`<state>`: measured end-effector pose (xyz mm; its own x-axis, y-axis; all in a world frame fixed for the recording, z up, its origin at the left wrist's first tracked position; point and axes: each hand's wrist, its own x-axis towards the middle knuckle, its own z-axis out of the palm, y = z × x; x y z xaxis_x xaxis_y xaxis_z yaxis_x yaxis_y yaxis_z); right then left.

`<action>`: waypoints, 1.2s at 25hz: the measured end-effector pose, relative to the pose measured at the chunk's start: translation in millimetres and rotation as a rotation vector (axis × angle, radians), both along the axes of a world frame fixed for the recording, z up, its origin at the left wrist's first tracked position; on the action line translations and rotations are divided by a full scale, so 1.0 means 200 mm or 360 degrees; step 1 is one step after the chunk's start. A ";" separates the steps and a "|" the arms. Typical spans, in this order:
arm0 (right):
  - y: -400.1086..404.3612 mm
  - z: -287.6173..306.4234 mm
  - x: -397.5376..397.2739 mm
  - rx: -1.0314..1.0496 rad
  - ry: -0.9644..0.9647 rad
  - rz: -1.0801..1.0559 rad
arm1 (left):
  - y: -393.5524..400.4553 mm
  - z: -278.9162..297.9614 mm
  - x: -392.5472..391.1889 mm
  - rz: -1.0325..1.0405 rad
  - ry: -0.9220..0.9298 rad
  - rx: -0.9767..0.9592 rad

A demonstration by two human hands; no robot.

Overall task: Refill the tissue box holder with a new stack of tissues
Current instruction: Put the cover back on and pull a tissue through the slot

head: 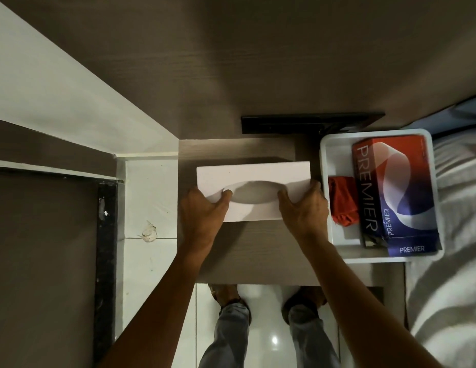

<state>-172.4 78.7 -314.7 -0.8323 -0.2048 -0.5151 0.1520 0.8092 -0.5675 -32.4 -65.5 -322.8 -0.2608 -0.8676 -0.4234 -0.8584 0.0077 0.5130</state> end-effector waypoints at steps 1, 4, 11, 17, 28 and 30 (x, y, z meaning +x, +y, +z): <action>-0.01 -0.01 0.00 0.0009 -0.0017 -0.0001 | -0.01 0.00 0.00 -0.0007 0.0011 -0.0009; -0.01 -0.02 -0.01 0.0025 -0.0063 -0.0003 | -0.02 -0.01 -0.02 -0.0037 0.0006 -0.0029; 0.00 -0.03 -0.02 0.0018 -0.0136 0.0038 | -0.02 -0.03 -0.03 -0.0064 -0.0026 -0.0038; 0.01 -0.05 -0.04 0.0013 -0.0174 0.0114 | -0.04 -0.06 -0.01 -0.0015 0.0041 0.0016; 0.00 -0.07 0.01 0.0026 -0.0073 0.0141 | -0.05 -0.12 0.03 -0.0060 0.0129 0.0000; 0.01 -0.08 0.01 0.0051 -0.0037 0.0183 | -0.05 -0.13 0.04 -0.0084 0.0131 -0.0033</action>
<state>-169.7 80.1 -330.9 -0.7920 -0.2816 -0.5417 0.0697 0.8397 -0.5385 -24.6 -75.7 -349.0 -0.3393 -0.8602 -0.3806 -0.8115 0.0631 0.5809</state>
